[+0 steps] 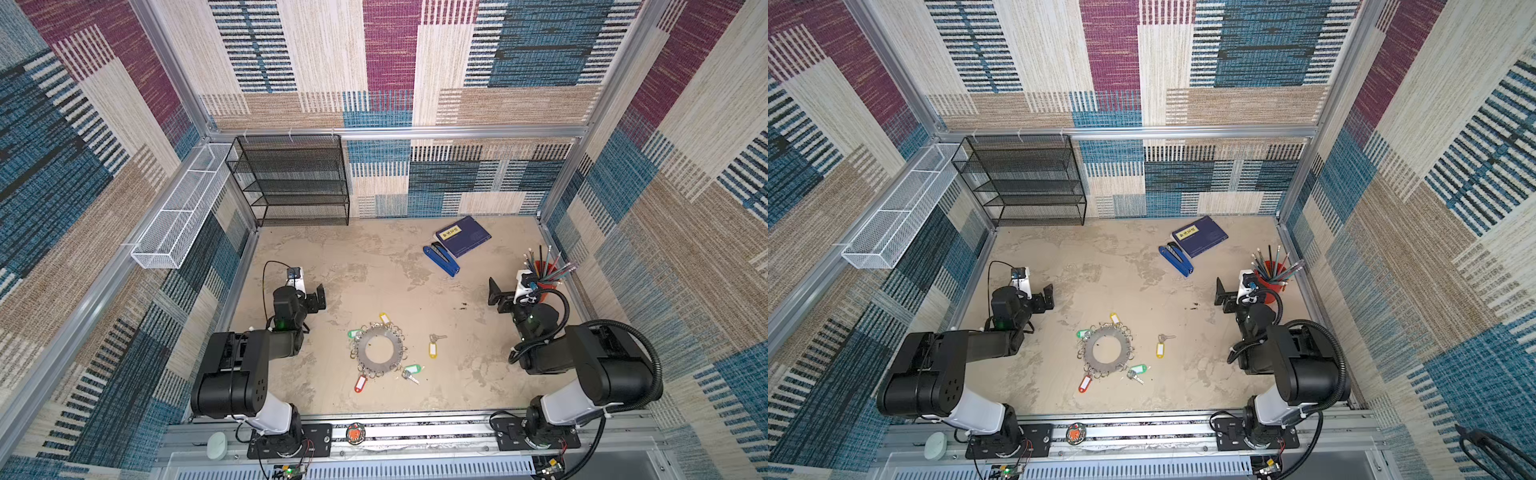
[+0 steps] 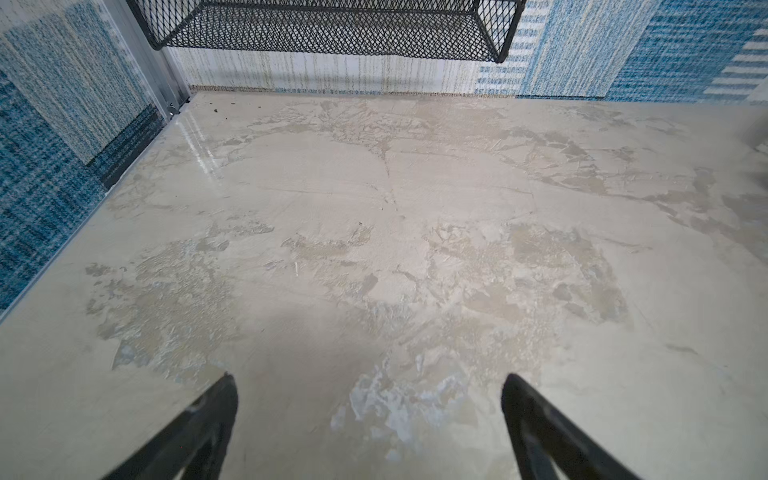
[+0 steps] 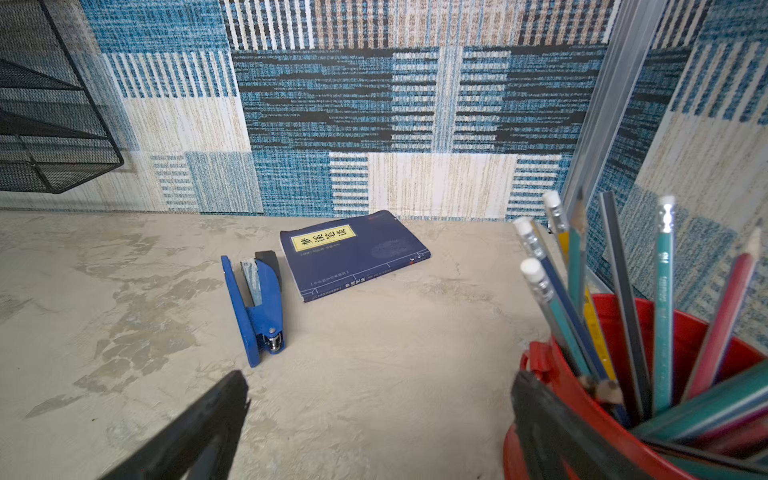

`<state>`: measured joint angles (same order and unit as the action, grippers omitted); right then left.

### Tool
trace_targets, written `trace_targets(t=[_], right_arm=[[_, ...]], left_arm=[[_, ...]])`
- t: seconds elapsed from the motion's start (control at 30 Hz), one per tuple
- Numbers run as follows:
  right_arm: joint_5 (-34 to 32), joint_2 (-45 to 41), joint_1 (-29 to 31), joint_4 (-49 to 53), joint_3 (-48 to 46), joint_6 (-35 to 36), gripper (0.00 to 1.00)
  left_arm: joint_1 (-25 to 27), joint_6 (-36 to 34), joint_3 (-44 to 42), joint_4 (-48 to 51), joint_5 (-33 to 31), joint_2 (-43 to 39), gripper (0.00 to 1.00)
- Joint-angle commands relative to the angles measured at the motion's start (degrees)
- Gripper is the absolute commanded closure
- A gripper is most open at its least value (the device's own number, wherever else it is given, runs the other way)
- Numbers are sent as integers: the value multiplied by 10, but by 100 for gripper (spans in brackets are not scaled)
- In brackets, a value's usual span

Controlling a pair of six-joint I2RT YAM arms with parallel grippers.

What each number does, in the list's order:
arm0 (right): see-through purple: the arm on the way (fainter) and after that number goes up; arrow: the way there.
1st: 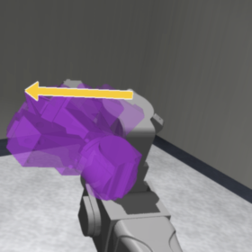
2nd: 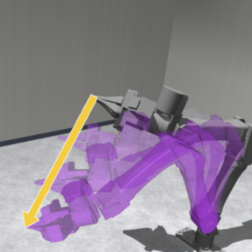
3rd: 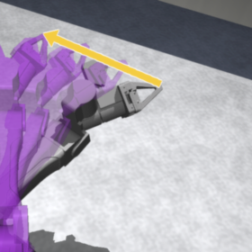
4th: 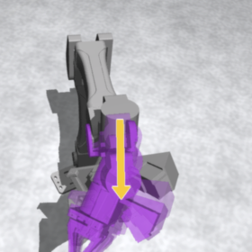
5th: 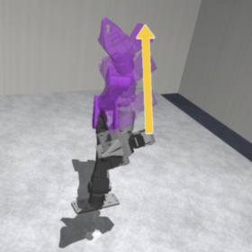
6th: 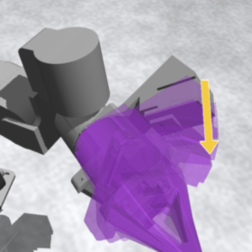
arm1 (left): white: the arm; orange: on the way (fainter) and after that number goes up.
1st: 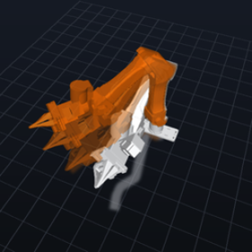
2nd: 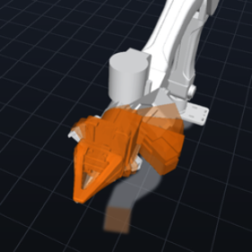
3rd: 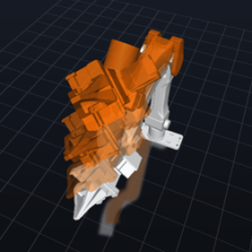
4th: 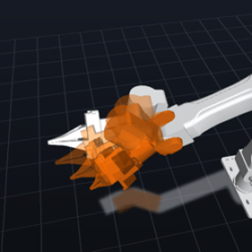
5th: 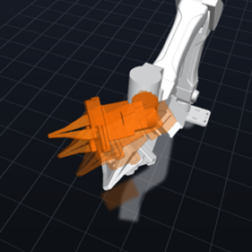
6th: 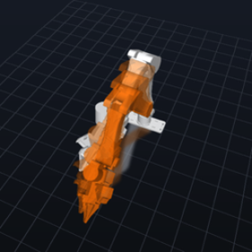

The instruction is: Put the keys on the keyring

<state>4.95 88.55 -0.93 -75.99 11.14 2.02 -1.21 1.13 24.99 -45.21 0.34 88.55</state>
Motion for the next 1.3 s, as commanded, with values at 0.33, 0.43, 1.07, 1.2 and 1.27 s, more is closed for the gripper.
trace_targets(t=[0.33,0.43,1.07,1.2,1.27], right_arm=[[0,1,1,-12,2,6,0],[-7,0,4,-13,1,7,0],[-42,2,7,-13,2,-5,0],[-112,1,7,-31,-9,-34,0],[-126,-8,11,-22,-6,-28,0]], left_arm=[[0,-19,1,-9,-3,-2,1],[0,-20,-1,-10,-3,-2,1],[-7,-14,1,-7,3,-1,1],[-9,-13,5,-2,4,0,1],[-6,-6,-1,-10,-23,-11,1]])
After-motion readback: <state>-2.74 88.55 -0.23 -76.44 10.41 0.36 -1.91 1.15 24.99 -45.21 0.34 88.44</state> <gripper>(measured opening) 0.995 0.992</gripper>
